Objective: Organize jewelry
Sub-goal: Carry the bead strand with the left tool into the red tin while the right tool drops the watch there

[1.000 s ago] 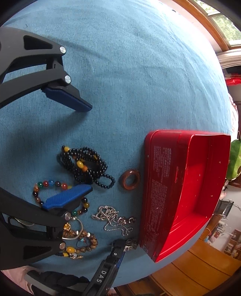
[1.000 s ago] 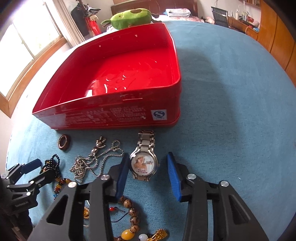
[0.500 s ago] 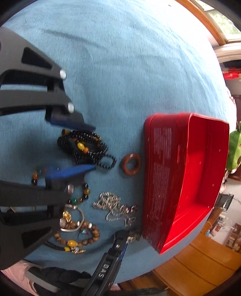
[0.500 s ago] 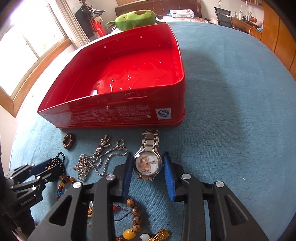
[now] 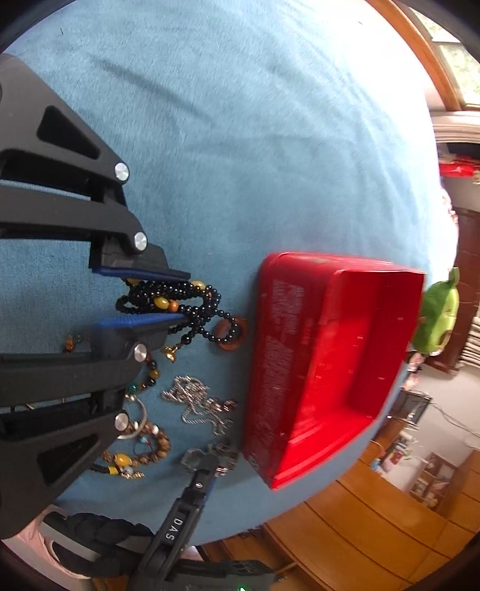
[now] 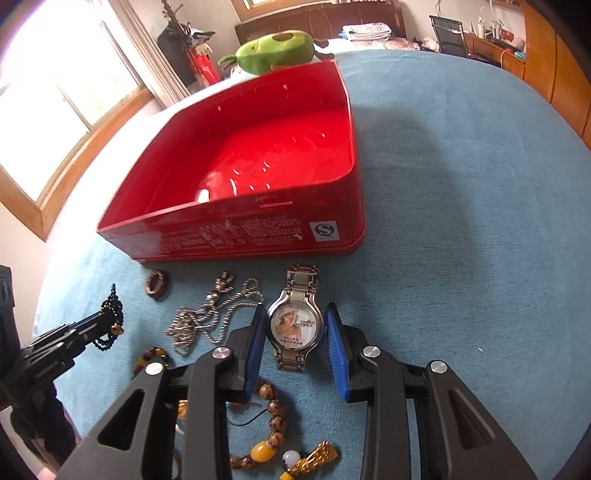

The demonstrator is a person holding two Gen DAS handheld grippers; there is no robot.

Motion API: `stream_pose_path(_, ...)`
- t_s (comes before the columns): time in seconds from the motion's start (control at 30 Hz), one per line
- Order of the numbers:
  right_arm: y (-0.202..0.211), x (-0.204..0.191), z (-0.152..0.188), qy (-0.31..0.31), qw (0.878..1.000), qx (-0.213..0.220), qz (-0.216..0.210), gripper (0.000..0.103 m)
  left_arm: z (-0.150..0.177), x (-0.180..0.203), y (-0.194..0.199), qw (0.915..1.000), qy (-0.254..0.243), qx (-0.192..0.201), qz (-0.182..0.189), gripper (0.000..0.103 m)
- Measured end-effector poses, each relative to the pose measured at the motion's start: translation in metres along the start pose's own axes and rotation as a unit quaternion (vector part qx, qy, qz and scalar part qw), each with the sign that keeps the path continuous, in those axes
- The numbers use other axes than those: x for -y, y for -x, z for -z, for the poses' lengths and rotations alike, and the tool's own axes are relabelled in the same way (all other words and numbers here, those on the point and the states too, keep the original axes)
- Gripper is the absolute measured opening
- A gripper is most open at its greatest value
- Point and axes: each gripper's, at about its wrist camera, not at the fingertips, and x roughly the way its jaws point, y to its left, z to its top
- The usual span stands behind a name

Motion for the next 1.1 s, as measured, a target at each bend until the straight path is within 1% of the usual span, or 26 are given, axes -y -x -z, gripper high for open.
stream_pose_path(0.13, 0.017, 0.004, -0.001, -0.003, 1.000, 0.013, -0.014, 0.032, -0.008, 0.000, 0.018, 0.9998, -0.004, 0.020, 0.005, 0.014)
stream_pose_path(0.2, 0.026, 0.003, -0.003, 0.000, 1.000, 0.022, -0.021, 0.032, -0.010, 0.000, 0.026, 0.9997, -0.008, 0.025, 0.001, 0.014)
stream_pose_path(0.37, 0.048, 0.001, -0.012, -0.001, 0.999, 0.035, -0.041, 0.032, -0.039, 0.011, 0.039, 0.9988, -0.024, 0.041, -0.015, 0.015)
stream_pose_path(0.53, 0.069, -0.005, -0.030, 0.009, 0.998, 0.049, -0.038, 0.032, -0.065, 0.023, 0.046, 0.9984, -0.036, 0.041, -0.016, 0.015)
stream_pose_path(0.7, 0.078, -0.014, -0.064, 0.015, 0.997, 0.063, -0.033, 0.032, -0.096, 0.038, 0.040, 0.9982, -0.042, 0.043, -0.004, 0.015)
stream_pose_path(0.8, 0.073, -0.019, -0.092, 0.015, 0.997, 0.069, -0.039, 0.032, -0.110, 0.044, 0.030, 0.9981, -0.040, 0.047, -0.001, 0.015)
stream_pose_path(0.93, 0.056, -0.021, -0.120, 0.011, 0.996, 0.074, -0.045, 0.032, -0.126, 0.046, 0.007, 0.9989, -0.032, 0.031, 0.013, 0.015)
stream_pose_path(1.0, 0.039, -0.021, -0.130, 0.009, 0.996, 0.068, -0.051, 0.032, -0.133, 0.044, -0.006, 0.9991, -0.032, 0.024, 0.015, 0.015)
stream_pose_path(1.1, 0.009, -0.019, -0.138, 0.010, 0.998, 0.048, -0.045, 0.032, -0.141, 0.040, -0.025, 0.9995, -0.028, 0.013, 0.010, 0.015)
